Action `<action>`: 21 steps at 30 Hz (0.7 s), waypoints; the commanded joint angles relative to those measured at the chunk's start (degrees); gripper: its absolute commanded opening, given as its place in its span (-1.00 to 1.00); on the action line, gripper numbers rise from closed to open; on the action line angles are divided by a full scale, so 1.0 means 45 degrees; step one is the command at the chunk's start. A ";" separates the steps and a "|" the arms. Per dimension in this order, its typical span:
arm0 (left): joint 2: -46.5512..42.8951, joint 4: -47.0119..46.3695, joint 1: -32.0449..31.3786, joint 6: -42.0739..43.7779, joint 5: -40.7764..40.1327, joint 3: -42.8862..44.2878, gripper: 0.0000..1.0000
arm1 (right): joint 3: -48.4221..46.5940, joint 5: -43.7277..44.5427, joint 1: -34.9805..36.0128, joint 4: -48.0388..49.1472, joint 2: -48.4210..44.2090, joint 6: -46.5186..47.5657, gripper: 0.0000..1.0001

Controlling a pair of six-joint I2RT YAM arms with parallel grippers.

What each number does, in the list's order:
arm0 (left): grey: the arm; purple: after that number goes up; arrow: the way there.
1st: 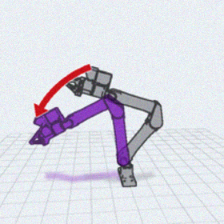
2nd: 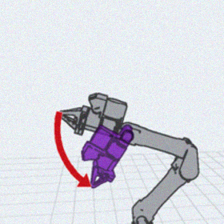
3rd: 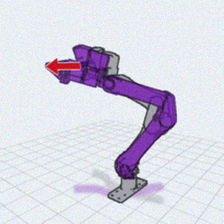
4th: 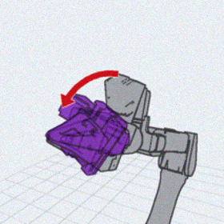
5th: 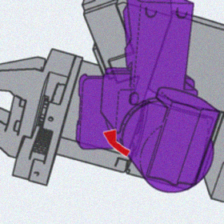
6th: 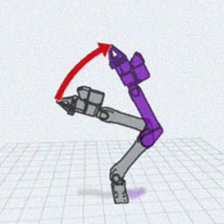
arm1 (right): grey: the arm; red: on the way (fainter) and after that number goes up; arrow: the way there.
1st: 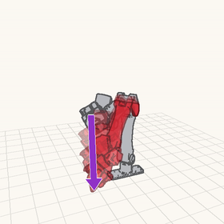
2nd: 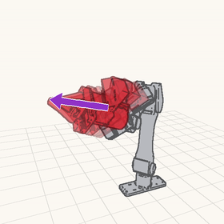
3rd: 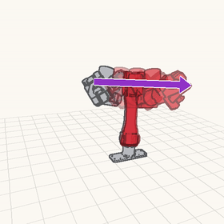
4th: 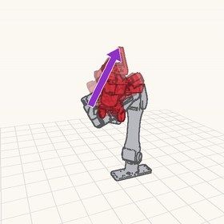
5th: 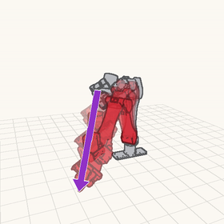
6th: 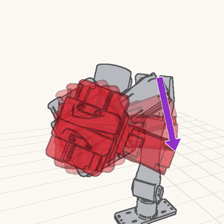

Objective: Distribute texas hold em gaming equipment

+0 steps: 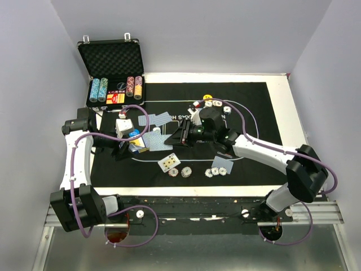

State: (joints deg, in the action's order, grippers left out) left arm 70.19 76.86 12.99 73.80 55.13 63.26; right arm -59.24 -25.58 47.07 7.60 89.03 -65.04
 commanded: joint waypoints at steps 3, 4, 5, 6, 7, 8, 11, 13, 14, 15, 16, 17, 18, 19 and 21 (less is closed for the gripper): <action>-0.0052 0.3565 -0.0017 0.0026 0.0893 0.0453 -0.76 | 0.0762 -0.0544 -0.0322 0.0596 -0.0742 -0.0800 -0.49; -0.0052 0.3565 -0.0016 0.0026 0.0893 0.0453 -0.76 | 0.0859 -0.0661 -0.0342 0.0771 -0.0723 -0.0898 -0.49; -0.0052 0.3545 -0.0016 0.0026 0.0873 0.0453 -0.76 | 0.0918 -0.0740 -0.0362 0.0908 -0.0723 -0.0977 -0.49; -0.0052 0.3564 -0.0036 0.0026 0.0892 0.0434 -0.76 | 0.0919 -0.0818 -0.0362 0.0968 -0.0684 -0.1035 -0.50; -0.0071 0.3565 -0.0036 0.0026 0.0893 0.0453 -0.76 | 0.0958 -0.0954 -0.0381 0.1084 -0.0645 -0.1133 -0.51; -0.0052 0.3565 -0.0017 0.0006 0.0893 0.0453 -0.76 | 0.0958 -0.1110 -0.0420 0.1163 -0.0645 -0.1153 -0.54; -0.0071 0.3565 -0.0036 0.0006 0.0873 0.0453 -0.76 | 0.1075 -0.1404 -0.0693 0.1145 -0.0917 -0.1115 -0.68; -0.0071 0.3565 -0.0016 0.0006 0.0873 0.0434 -0.76 | 0.1095 -0.1424 -0.1044 0.0659 -0.1268 -0.0842 -0.79; -0.0071 0.3565 -0.0016 0.0006 0.0873 0.0433 -0.76 | 0.1114 -0.1424 -0.1258 0.0308 -0.1482 -0.0686 -0.87; -0.0091 0.3565 -0.0036 -0.0013 0.0873 0.0433 -0.76 | 0.1192 -0.1424 -0.1512 -0.0024 -0.1697 -0.0491 -0.95; -0.0091 0.3565 -0.0017 0.0006 0.0873 0.0433 -0.76 | 0.1289 -0.1443 -0.1766 -0.0279 -0.1912 -0.0354 -0.99; -0.0071 0.3565 -0.0036 0.0006 0.0854 0.0414 -0.76 | 0.1464 -0.1463 -0.2039 -0.0514 -0.2146 -0.0217 -0.99; -0.0071 0.3565 -0.0017 0.0026 0.0834 0.0394 -0.76 | 0.1621 -0.1483 -0.2293 -0.0748 -0.2361 -0.0100 -0.99; -0.0052 0.3565 -0.0036 0.0026 0.0853 0.0414 -0.76 | 0.1854 -0.1560 -0.2605 -0.0808 -0.2654 -0.0079 -0.99; -0.0052 0.3565 -0.0017 0.0026 0.0815 0.0414 -0.76 | 0.2323 -0.1620 -0.3055 -0.1042 -0.3122 0.0057 -0.99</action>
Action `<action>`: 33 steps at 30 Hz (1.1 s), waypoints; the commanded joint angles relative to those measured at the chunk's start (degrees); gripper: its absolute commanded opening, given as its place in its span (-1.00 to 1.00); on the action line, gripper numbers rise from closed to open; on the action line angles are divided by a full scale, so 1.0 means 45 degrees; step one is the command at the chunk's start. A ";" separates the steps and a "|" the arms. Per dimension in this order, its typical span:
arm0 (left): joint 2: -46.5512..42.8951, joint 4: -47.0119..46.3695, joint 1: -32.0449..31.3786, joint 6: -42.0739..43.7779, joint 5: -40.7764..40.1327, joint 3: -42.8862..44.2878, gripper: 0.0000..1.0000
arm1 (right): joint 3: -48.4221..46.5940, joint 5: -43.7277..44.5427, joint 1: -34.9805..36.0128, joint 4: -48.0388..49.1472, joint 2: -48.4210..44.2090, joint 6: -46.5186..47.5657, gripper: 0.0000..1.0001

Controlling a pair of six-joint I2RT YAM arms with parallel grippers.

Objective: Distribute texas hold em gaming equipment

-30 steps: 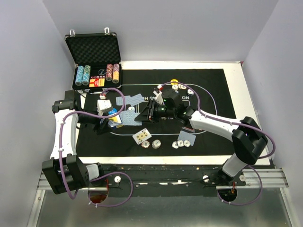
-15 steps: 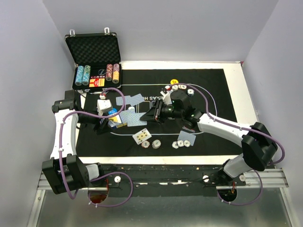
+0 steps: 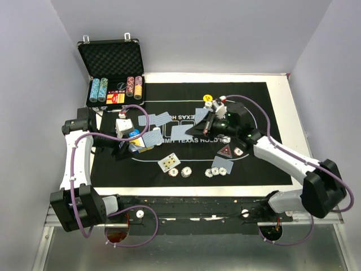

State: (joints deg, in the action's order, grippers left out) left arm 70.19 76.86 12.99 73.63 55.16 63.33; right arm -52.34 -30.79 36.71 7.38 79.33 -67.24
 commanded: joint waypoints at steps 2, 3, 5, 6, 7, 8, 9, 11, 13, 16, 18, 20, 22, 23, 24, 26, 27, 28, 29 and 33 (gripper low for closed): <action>-0.0052 0.3565 -0.0016 0.0065 0.0829 0.0399 -0.76 | 0.1218 -0.0308 -0.1163 -0.1442 -0.1474 0.0879 -0.99; -0.0052 0.3565 -0.0036 0.0045 0.0829 0.0399 -0.76 | 0.1452 -0.0153 -0.1339 -0.2101 -0.1747 0.1112 -0.99; -0.0090 0.3565 -0.0036 0.0006 0.0829 0.0399 -0.76 | 0.1940 0.0218 -0.1769 -0.2827 -0.2216 0.1523 -0.99; -0.0071 0.3545 -0.0017 0.0025 0.0848 0.0438 -0.76 | 0.2194 0.0433 -0.1964 -0.3217 -0.2451 0.1699 -0.99; -0.0071 0.3564 -0.0036 0.0026 0.0849 0.0438 -0.76 | 0.2545 0.0609 -0.2237 -0.3492 -0.2820 0.1836 -0.99; -0.0091 0.3565 -0.0017 0.0006 0.0849 0.0438 -0.76 | 0.2838 0.0862 -0.2452 -0.3862 -0.3075 0.1992 -0.99; -0.0110 0.3565 -0.0016 -0.0013 0.0849 0.0438 -0.76 | 0.3170 0.1155 -0.2706 -0.4156 -0.3368 0.2090 -0.99; -0.0149 0.3565 -0.0016 0.0025 0.0829 0.0419 -0.76 | 0.3718 0.1702 -0.3252 -0.4742 -0.3857 0.2344 -0.99; -0.0188 0.3565 -0.0017 0.0006 0.0810 0.0419 -0.76 | 0.4246 0.2112 -0.3760 -0.5114 -0.4190 0.2598 -0.99; -0.0266 0.3565 -0.0036 0.0006 0.0849 0.0419 -0.76 | 0.4793 0.2680 -0.4405 -0.5486 -0.4309 0.2833 -0.99; -0.0306 0.3564 -0.0016 0.0006 0.0868 0.0419 -0.76 | 0.5066 0.2973 -0.4641 -0.5584 -0.4153 0.2950 -0.99; -0.0344 0.3565 -0.0016 -0.0013 0.0849 0.0419 -0.76 | 0.5281 0.3071 -0.4759 -0.5565 -0.3958 0.3028 -0.99; -0.0364 0.3545 -0.0036 -0.0013 0.0810 0.0380 -0.76 | 0.5399 0.3402 -0.4798 -0.5740 -0.3879 0.3048 -0.99; -0.0384 0.3564 -0.0017 0.0006 0.0810 0.0380 -0.76 | 0.5497 0.3558 -0.4817 -0.5760 -0.3937 0.3068 -0.99; -0.0384 0.3565 -0.0036 0.0006 0.0790 0.0360 -0.76 | 0.5536 0.3734 -0.4837 -0.5799 -0.3995 0.3107 -0.99; -0.0364 0.3565 -0.0036 0.0006 0.0771 0.0341 -0.76 | 0.5575 0.3988 -0.4837 -0.5936 -0.4055 0.3184 -0.99; -0.0364 0.3565 -0.0017 0.0025 0.0770 0.0360 -0.76 | 0.5576 0.4067 -0.4837 -0.6052 -0.4035 0.3262 -0.91; -0.0345 0.3565 -0.0016 0.0026 0.0790 0.0360 -0.76 | 0.5556 0.4126 -0.4837 -0.6131 -0.3996 0.3302 -0.75; -0.0325 0.3565 -0.0016 0.0026 0.0809 0.0379 -0.76 | 0.5556 0.4146 -0.4857 -0.6189 -0.3938 0.3302 -0.51; -0.0267 0.3565 -0.0036 0.0006 0.0868 0.0399 -0.76 | 0.5400 0.4185 -0.4837 -0.6384 -0.3937 0.3361 0.24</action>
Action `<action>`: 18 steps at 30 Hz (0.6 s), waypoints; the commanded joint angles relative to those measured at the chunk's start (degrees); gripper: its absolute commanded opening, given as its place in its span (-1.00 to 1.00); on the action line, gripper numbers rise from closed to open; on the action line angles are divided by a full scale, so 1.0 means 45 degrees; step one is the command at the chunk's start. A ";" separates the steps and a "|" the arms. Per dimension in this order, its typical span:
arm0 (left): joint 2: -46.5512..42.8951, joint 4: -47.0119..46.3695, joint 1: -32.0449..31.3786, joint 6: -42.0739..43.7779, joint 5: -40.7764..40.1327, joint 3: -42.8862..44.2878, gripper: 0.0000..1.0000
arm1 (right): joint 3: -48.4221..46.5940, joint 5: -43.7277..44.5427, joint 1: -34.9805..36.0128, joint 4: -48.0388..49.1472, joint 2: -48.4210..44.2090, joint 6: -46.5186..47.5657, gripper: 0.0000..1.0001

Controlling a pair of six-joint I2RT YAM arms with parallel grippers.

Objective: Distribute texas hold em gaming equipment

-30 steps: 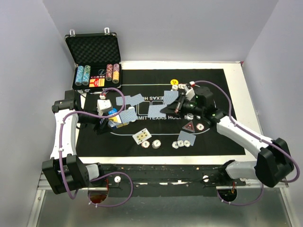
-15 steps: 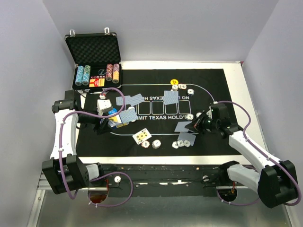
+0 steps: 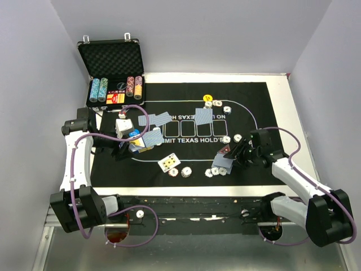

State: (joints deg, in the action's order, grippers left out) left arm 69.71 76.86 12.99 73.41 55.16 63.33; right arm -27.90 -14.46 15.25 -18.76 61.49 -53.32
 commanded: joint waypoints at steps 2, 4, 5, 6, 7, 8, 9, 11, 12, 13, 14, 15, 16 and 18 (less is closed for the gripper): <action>-0.0179 0.3565 -0.0016 0.0054 0.0868 0.0380 -0.76 | -0.0322 0.0790 -0.0068 -0.0964 -0.0052 0.0325 0.41; -0.0179 0.3565 -0.0016 0.0074 0.0849 0.0360 -0.76 | -0.0790 0.1238 -0.0068 -0.1628 -0.0324 0.0403 0.52; -0.0179 0.3565 -0.0036 0.0093 0.0849 0.0341 -0.76 | -0.1005 0.1472 -0.0068 -0.1960 -0.0500 0.0442 0.55; -0.0179 0.3565 -0.0017 0.0094 0.0887 0.0341 -0.76 | -0.1316 0.1745 -0.0087 -0.2408 -0.0714 0.0462 0.57; -0.0179 0.3565 -0.0016 0.0113 0.0868 0.0321 -0.76 | -0.1629 0.2038 -0.0068 -0.2722 -0.0929 0.0501 0.59; -0.0160 0.3565 -0.0036 0.0113 0.0868 0.0321 -0.76 | -0.1999 0.2389 -0.0068 -0.3189 -0.1163 0.0482 0.61; -0.0160 0.3565 -0.0036 0.0113 0.0887 0.0340 -0.76 | -0.2390 0.2779 -0.0068 -0.3657 -0.1397 0.0482 0.64; -0.0199 0.3565 -0.0017 0.0171 0.0849 0.0282 -0.76 | -0.2841 0.2609 -0.0068 -0.3353 -0.2197 0.0696 0.68; -0.0199 0.3565 -0.0016 0.0210 0.0849 0.0282 -0.76 | -0.2940 0.2143 -0.0068 -0.2731 -0.2355 0.0581 0.72; -0.0199 0.3565 -0.0036 0.0230 0.0868 0.0263 -0.76 | -0.2999 0.1462 -0.0048 -0.2048 -0.2299 0.0483 0.83; -0.0160 0.3565 -0.0036 0.0230 0.0907 0.0262 -0.76 | -0.3115 0.0411 -0.0029 -0.1364 -0.1950 0.0346 0.99; -0.0121 0.3565 -0.0055 0.0211 0.0927 0.0282 -0.76 | -0.3387 -0.0431 0.0126 -0.0662 -0.1328 0.0248 1.00; -0.0101 0.3565 -0.0036 0.0211 0.0946 0.0282 -0.76 | -0.3699 -0.1019 0.0534 -0.0268 -0.0761 0.0151 1.00; -0.0082 0.3565 -0.0056 0.0191 0.0966 0.0243 -0.76 | -0.4557 -0.1007 0.1878 0.0436 0.0217 0.0208 1.00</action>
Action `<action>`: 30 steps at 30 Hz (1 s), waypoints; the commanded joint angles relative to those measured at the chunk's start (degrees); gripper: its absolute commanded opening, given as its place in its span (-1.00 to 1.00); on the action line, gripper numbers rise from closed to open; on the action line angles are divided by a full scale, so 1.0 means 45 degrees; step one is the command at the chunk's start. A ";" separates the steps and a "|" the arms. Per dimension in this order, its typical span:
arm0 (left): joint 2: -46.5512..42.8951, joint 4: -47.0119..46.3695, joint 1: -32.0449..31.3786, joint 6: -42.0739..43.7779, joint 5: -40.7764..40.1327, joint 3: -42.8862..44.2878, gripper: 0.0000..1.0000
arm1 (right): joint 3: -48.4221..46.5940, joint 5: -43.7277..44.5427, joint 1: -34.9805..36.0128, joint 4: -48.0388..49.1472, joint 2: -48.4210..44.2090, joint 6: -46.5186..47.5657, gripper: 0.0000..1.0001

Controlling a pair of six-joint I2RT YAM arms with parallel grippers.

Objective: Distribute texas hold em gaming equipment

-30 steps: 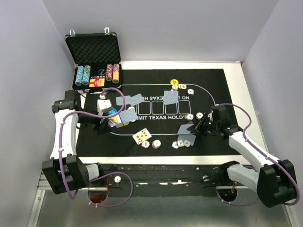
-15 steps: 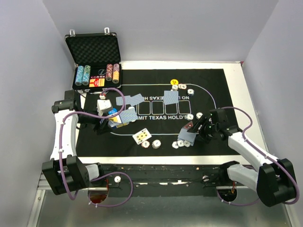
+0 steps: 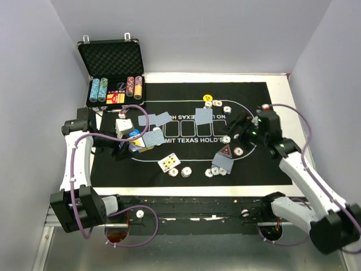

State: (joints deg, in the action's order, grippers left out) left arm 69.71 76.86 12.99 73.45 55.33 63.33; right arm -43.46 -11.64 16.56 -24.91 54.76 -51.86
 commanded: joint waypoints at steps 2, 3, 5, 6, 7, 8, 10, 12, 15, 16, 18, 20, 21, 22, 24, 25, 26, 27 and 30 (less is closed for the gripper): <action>-0.0062 0.3565 -0.0036 0.0201 0.0946 0.0243 -0.76 | -0.1939 -0.1748 0.2779 0.2620 0.2728 -0.0059 1.00; -0.0062 0.3565 -0.0036 0.0182 0.0966 0.0282 -0.76 | -0.2330 -0.1924 0.3153 0.2934 0.3139 -0.0020 1.00; -0.0062 0.3545 -0.0056 0.0162 0.0985 0.0282 -0.76 | -0.3092 -0.2139 0.3973 0.3559 0.3979 0.0039 1.00; -0.0062 0.3564 -0.0075 0.0143 0.0986 0.0301 -0.76 | -0.3502 -0.2237 0.4267 0.4026 0.4389 0.0020 1.00; -0.0062 0.3565 -0.0075 0.0162 0.0966 0.0302 -0.76 | -0.3757 -0.2392 0.4599 0.4417 0.4722 0.0020 1.00; -0.0062 0.3565 -0.0056 0.0162 0.0947 0.0321 -0.76 | -0.4088 -0.2568 0.4853 0.4750 0.5112 -0.0038 1.00; -0.0042 0.3565 -0.0075 0.0123 0.0927 0.0360 -0.76 | -0.4733 -0.2881 0.5303 0.5026 0.5971 -0.0078 1.00; -0.0042 0.3545 -0.0056 0.0123 0.0946 0.0399 -0.76 | -0.5223 -0.2941 0.5713 0.5162 0.6656 -0.0078 1.00; -0.0081 0.3545 -0.0056 0.0104 0.0908 0.0399 -0.76 | -0.5536 -0.3214 0.6143 0.5765 0.7457 -0.0273 1.00; -0.0101 0.3564 -0.0056 0.0084 0.0907 0.0419 -0.76 | -0.5653 -0.3234 0.6300 0.5788 0.7672 -0.0293 1.00; -0.0140 0.3565 -0.0056 0.0103 0.0888 0.0399 -0.76 | -0.5810 -0.3234 0.6573 0.5789 0.8218 -0.0312 1.00; -0.0140 0.3565 -0.0056 0.0104 0.0907 0.0379 -0.76 | -0.5869 -0.3351 0.6827 0.5983 0.8629 -0.0429 1.00; -0.0140 0.3565 -0.0056 0.0084 0.0907 0.0399 -0.76 | -0.5908 -0.3370 0.6906 0.6042 0.8786 -0.0468 0.99; -0.0140 0.3565 -0.0056 0.0103 0.0927 0.0399 -0.76 | -0.5927 -0.3448 0.7042 0.6139 0.8942 -0.0565 0.98; -0.0160 0.3565 -0.0056 0.0084 0.0927 0.0399 -0.76 | -0.5966 -0.3527 0.7199 0.6374 0.9196 -0.0702 0.91; -0.0179 0.3565 -0.0056 0.0065 0.0927 0.0419 -0.76 | -0.5986 -0.3566 0.7258 0.6452 0.9294 -0.0780 0.86; -0.0179 0.3565 -0.0056 0.0084 0.0908 0.0419 -0.76 | -0.5948 -0.3643 0.7297 0.6588 0.9392 -0.0917 0.78; -0.0179 0.3565 -0.0075 0.0065 0.0927 0.0419 -0.76 | -0.5908 -0.3702 0.7297 0.6783 0.9451 -0.1053 0.71; -0.0199 0.3565 -0.0075 0.0064 0.0907 0.0438 -0.77 | -0.5733 -0.3703 0.7278 0.7116 0.9471 -0.1347 0.50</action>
State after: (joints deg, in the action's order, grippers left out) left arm 69.73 76.86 12.99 73.41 56.03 63.33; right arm -68.36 -26.50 48.97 2.61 96.88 -55.68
